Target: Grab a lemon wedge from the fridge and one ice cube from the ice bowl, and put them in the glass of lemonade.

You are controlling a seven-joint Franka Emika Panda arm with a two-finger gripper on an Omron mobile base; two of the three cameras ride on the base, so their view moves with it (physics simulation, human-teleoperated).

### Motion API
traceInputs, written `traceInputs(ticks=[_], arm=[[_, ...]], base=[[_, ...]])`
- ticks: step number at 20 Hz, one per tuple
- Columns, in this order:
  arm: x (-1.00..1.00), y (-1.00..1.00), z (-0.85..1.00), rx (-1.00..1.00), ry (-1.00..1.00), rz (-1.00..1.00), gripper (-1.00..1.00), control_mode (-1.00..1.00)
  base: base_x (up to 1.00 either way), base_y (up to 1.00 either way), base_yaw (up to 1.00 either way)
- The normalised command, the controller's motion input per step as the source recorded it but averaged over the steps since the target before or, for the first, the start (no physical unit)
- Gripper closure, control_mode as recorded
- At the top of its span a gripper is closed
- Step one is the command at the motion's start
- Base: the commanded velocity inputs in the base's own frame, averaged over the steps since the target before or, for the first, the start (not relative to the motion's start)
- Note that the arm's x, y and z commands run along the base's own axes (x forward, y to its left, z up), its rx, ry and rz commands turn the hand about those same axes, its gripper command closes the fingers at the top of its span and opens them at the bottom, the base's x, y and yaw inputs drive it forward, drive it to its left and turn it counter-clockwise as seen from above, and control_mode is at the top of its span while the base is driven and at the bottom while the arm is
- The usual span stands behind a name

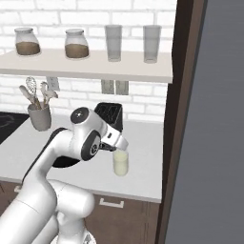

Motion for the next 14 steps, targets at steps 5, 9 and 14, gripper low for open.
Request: traceInputs(ticks=[5,9,14], arm=[[0.09,-0.26,-0.26,0.0,0.0,0.0,1.0,-1.0],[0.11,-0.13,-0.25,0.0,0.0,0.0,1.0,-1.0],[0.13,-0.02,-0.18,0.0,0.01,0.0,1.0,-1.0]], base=[[0.0,0.0,0.0],[0.0,0.0,0.0],[0.0,0.0,0.0]])
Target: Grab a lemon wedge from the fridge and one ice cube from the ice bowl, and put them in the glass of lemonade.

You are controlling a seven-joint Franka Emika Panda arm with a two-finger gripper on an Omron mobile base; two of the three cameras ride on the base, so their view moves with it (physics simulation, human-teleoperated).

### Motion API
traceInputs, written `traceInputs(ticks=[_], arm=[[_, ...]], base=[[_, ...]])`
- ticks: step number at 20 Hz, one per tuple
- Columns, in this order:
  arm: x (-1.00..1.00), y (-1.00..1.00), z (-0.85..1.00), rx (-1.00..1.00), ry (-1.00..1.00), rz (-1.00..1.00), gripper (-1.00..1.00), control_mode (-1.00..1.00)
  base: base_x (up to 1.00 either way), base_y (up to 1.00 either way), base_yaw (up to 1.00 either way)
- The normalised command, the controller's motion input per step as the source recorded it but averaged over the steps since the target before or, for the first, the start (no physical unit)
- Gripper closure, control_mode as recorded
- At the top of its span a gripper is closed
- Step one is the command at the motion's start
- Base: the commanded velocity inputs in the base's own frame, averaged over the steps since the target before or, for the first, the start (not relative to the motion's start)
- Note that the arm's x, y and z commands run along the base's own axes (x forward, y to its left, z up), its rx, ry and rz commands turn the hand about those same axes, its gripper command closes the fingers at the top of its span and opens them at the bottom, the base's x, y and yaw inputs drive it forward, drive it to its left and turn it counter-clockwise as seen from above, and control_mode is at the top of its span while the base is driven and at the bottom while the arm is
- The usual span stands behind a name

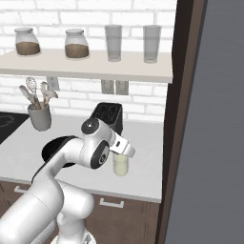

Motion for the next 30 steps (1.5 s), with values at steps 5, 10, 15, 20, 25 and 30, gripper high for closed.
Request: traceInputs(ticks=[5,10,15,20,25,30], arm=[[0.12,0.0,-0.01,0.0,0.0,0.0,1.0,-1.0],[0.19,0.0,0.0,0.0,0.0,0.0,1.0,-1.0],[0.09,0.0,-0.01,0.0,0.0,0.0,1.0,-1.0],[0.05,0.0,-0.11,0.0,0.0,0.0,1.0,-1.0],[0.01,0.0,-0.2,0.0,0.0,0.0,1.0,-1.0],[0.0,0.0,-0.14,0.0,0.0,0.0,1.0,-1.0]], base=[[0.0,0.0,0.0],[0.0,0.0,0.0],[0.0,0.0,0.0],[0.0,0.0,0.0],[0.0,0.0,0.0],[0.0,0.0,0.0]])
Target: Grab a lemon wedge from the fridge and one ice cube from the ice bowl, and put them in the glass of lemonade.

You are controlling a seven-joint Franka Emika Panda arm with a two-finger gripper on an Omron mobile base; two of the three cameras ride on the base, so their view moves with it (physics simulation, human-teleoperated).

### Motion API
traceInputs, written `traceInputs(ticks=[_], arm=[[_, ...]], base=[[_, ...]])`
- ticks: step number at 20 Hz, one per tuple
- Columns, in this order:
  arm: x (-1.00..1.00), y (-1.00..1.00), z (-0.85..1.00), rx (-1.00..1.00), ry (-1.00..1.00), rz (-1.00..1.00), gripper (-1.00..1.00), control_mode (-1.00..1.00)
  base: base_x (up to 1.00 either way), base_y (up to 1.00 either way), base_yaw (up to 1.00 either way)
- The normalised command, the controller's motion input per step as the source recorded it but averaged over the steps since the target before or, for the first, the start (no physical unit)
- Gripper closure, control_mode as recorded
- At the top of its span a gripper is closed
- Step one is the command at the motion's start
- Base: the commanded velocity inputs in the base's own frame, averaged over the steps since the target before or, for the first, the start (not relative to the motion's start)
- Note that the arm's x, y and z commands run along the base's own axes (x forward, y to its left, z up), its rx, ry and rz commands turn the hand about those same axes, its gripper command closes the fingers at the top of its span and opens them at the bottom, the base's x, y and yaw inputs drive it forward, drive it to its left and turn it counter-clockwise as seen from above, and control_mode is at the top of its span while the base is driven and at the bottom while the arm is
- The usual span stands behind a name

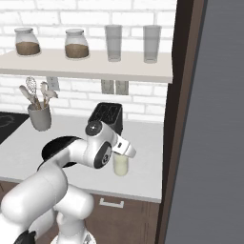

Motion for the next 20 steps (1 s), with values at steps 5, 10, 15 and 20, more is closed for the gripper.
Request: traceInputs(ticks=[5,10,15,20], arm=[[0.02,0.0,-0.01,0.0,0.0,0.0,1.0,-1.0],[0.13,0.0,0.0,0.0,0.0,0.0,1.0,-1.0],[0.12,0.0,0.0,0.0,0.0,0.0,1.0,-1.0],[0.01,0.0,0.0,0.0,-0.01,0.0,-1.0,-1.0]], base=[[0.0,0.0,0.0],[0.0,0.0,0.0],[0.0,0.0,0.0],[0.0,0.0,0.0]])
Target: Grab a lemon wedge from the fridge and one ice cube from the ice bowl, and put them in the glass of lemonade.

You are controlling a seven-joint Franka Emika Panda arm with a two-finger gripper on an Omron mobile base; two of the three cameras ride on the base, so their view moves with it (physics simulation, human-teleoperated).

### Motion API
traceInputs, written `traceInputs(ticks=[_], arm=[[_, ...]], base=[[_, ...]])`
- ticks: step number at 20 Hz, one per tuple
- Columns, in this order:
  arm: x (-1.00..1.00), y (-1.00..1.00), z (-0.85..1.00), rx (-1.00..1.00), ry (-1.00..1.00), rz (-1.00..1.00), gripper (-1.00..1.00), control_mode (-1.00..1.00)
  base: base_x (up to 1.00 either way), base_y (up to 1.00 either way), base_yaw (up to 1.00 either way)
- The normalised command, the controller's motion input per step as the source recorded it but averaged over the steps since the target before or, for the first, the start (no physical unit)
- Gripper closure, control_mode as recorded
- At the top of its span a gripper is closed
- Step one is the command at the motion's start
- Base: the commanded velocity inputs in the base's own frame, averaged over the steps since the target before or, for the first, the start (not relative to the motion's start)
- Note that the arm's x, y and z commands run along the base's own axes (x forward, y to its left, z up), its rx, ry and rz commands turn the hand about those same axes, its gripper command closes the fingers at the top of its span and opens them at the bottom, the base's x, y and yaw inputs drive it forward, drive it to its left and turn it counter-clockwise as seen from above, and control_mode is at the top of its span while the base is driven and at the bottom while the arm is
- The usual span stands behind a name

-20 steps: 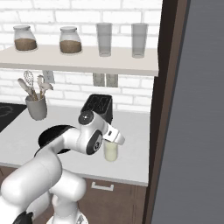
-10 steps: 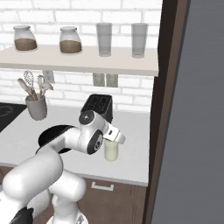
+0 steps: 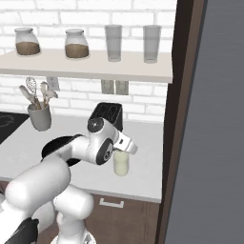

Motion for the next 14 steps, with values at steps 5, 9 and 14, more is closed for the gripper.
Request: traceInputs(ticks=[5,9,14], arm=[[-0.17,0.0,0.39,0.0,-0.14,0.0,-1.0,-1.0],[-0.23,0.0,0.87,0.0,-0.22,0.0,-1.0,-1.0],[-0.77,0.18,0.96,0.0,-0.1,0.01,-1.0,-1.0]], base=[[0.0,0.0,0.0],[0.0,0.0,0.0],[0.0,0.0,0.0]])
